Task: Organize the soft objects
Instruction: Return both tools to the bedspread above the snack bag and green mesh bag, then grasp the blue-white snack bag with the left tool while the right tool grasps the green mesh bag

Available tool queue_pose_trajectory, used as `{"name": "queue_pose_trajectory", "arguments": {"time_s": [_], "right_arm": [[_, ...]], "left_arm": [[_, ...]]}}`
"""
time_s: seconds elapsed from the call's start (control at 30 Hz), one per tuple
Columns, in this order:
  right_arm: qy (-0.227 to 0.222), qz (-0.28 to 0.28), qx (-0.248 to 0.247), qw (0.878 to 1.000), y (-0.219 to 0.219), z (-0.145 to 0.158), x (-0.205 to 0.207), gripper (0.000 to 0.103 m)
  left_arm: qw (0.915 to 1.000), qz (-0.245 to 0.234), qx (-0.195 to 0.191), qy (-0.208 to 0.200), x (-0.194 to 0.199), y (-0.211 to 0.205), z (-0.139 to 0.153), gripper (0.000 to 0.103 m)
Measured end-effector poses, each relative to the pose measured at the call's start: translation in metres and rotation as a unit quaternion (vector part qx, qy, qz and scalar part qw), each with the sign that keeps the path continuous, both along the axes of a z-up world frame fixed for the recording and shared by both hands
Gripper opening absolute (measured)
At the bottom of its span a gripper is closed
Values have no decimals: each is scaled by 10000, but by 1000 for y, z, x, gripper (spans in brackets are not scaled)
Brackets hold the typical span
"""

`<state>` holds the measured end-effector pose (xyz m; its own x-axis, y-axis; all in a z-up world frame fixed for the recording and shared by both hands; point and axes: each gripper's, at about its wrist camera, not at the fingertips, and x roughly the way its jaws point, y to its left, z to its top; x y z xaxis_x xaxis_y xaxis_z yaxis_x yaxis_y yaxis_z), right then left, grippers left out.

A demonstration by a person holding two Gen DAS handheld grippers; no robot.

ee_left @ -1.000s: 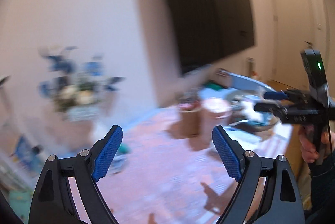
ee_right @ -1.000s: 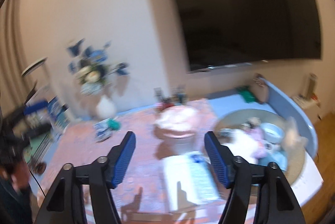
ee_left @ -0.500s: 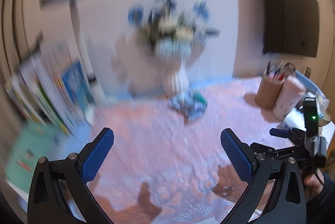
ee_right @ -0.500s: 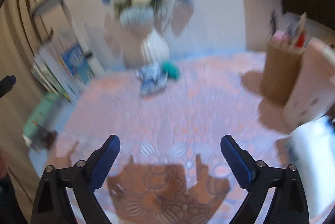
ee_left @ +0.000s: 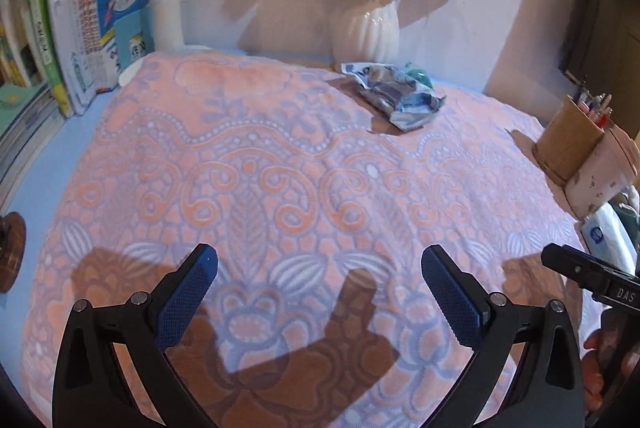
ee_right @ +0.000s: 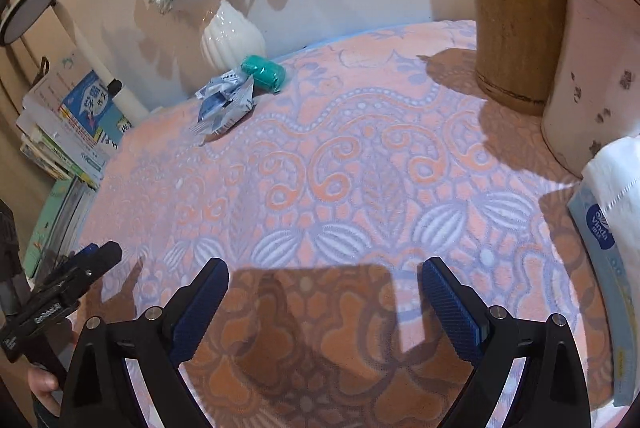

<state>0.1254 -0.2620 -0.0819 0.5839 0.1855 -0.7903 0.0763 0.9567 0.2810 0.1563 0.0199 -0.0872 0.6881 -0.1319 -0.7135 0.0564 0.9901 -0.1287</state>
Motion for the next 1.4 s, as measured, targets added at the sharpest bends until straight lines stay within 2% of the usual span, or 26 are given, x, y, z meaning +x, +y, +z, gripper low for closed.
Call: {"name": "queue_pose_trajectory", "arguments": {"time_s": [0.17,0.47,0.63,0.73,0.8,0.9,1.0,1.13,1.27,1.4], "right_arm": [[77,41,-309,9995,10,1,3,98],[190,89,-499,9985,14,0,5,100],[593,226,-487,9968,21,5,8,100],[674,334,-229,9969,20,25,14,100],[539,362,-295,9975,20,45,23,100],[211,400,-373,9983,20,77,43,100],[76,376,-276,9989,17,94,71,100],[46,206,-172,9996,9,97,112,100],[274,175,534,9980,1,78,160,100],[541,163,1184,9914,0,45,200,100]], "left_arm": [[10000,-22,26,-68,-2,1,0,102],[9998,-60,-182,52,2,6,-2,102],[9991,-77,-268,323,-3,5,4,102],[9969,-213,-598,472,-3,3,23,102],[9953,-310,-817,428,5,0,44,102],[9950,-401,-896,186,28,-9,72,102],[9963,-352,-787,29,67,-22,80,102],[9952,-64,-977,60,128,-32,60,101],[9909,-23,-1310,322,170,-40,28,97],[9900,-2,-1345,415,185,-45,0,94]]}}
